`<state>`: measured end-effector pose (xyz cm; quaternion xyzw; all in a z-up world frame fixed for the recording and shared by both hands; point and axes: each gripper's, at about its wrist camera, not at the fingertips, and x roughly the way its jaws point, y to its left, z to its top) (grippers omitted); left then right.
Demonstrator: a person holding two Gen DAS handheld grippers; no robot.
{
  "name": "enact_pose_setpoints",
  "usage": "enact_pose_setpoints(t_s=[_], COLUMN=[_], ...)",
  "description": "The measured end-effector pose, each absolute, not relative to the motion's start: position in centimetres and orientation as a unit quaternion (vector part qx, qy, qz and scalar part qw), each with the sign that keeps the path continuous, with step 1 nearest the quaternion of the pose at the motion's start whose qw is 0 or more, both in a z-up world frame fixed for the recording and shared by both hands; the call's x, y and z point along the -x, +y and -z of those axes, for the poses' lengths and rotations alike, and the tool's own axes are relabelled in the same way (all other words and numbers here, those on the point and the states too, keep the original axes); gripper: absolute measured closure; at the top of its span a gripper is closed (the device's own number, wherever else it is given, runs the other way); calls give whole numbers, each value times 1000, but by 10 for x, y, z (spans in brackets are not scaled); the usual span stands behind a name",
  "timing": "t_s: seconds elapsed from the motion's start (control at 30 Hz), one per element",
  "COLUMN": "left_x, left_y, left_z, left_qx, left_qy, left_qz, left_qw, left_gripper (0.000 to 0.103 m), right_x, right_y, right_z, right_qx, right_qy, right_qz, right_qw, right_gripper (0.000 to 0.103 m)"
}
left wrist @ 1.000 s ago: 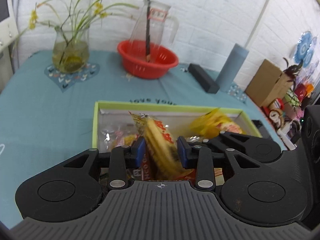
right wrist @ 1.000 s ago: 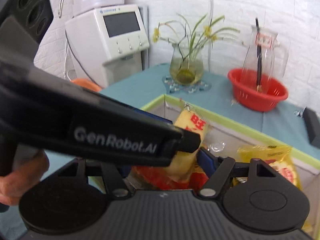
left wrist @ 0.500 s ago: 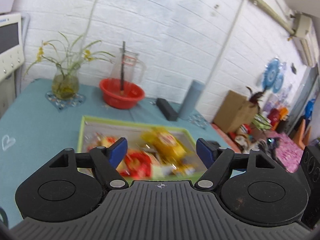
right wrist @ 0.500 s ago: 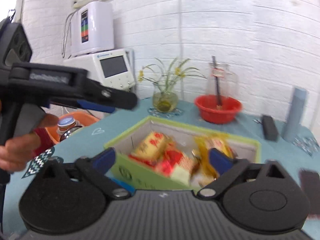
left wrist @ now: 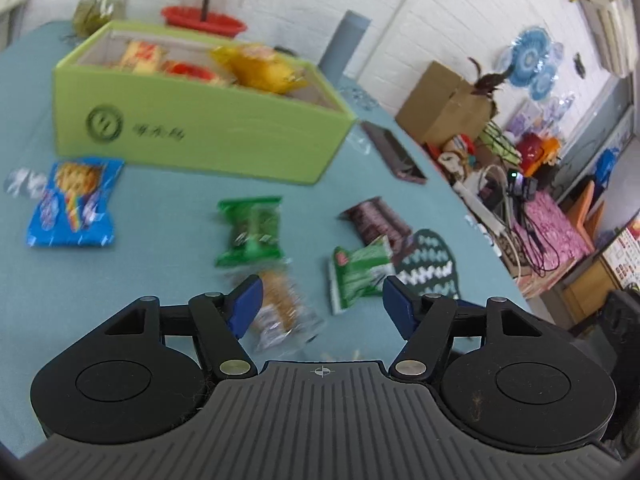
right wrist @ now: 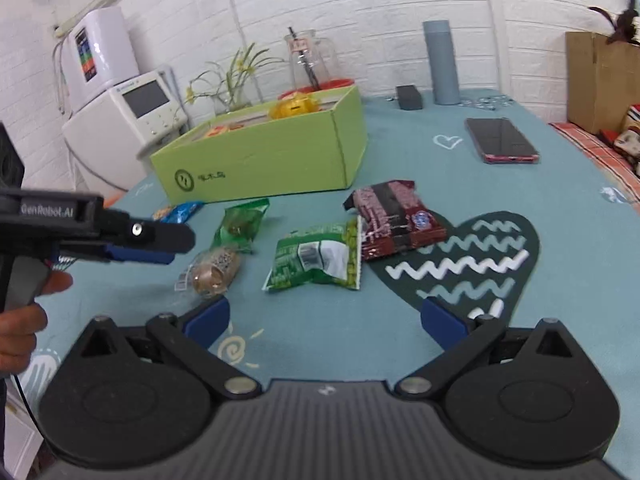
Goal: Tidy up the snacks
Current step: 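Grasp the dark red chocolate bar packet with both grippers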
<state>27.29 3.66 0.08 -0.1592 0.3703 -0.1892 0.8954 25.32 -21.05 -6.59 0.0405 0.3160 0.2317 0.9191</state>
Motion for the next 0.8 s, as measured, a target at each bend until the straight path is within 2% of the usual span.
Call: enact_pose_setpoints(t_s=[0.27,0.57,0.7,0.77,0.8], left_x=[-356,-426,-428,-427,-425], left_y=[-25,-64,-69,-67,-66], left_z=[-16,13,24,30,33], left_qx=[124,128,114,121,121], left_qy=[400,475,483,490,494], left_qz=[247,251,257,263,262], left_qw=[874,834,829,823,820], left_gripper=[53,52,63,77,89], right_x=[-296,-367,-373,-370,-368], right_y=[-227,-224,-214,-207,-204], right_z=[44,74,77,76,75], right_qx=[-8,-30,-30,-24,-21], right_qy=[284,344,357,361,361], right_qz=[-208,-241,-267,-268,-265], right_qw=[936,907,894,893,894], right_gripper=[3,3,2,3,2])
